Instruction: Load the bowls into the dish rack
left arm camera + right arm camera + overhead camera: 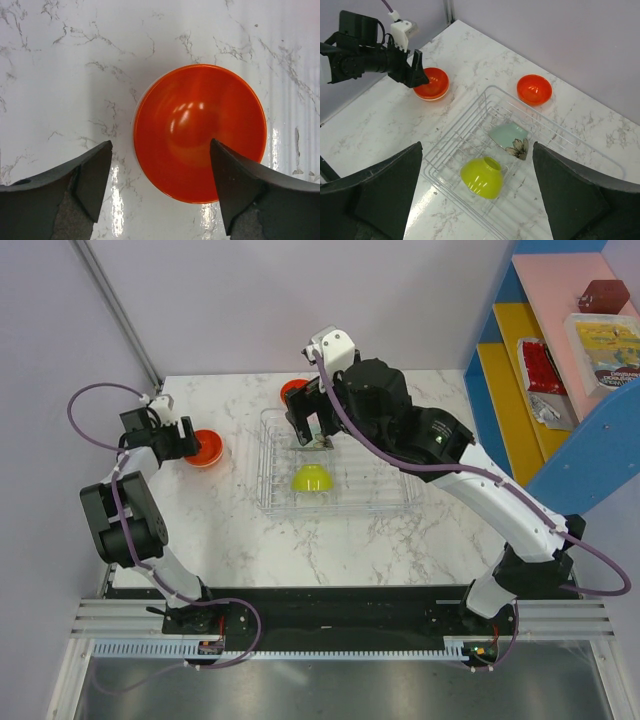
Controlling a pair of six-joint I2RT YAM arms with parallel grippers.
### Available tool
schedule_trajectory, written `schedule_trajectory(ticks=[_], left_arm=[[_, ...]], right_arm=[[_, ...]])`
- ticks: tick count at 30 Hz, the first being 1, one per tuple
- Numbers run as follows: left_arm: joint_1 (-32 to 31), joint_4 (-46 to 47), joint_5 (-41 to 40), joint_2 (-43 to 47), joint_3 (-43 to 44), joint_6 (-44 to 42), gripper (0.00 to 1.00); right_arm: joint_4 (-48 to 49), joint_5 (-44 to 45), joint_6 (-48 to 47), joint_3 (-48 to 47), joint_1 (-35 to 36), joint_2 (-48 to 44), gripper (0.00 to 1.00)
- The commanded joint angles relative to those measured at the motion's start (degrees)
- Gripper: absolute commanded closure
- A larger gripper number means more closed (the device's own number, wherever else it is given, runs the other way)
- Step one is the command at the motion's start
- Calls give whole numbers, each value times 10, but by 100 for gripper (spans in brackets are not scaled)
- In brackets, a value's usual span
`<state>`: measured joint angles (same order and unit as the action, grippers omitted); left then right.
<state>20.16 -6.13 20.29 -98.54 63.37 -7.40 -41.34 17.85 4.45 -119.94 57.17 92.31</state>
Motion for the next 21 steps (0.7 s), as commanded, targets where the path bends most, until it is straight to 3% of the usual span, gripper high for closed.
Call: schedule_trajectory(ticks=[1, 21], left_arm=[[0, 27, -4, -15, 22, -24, 21], [-2, 25, -3, -38, 33, -35, 63]], right_arm=[[41, 53, -28, 33, 1, -14, 2], [58, 38, -22, 64, -35, -30, 2]])
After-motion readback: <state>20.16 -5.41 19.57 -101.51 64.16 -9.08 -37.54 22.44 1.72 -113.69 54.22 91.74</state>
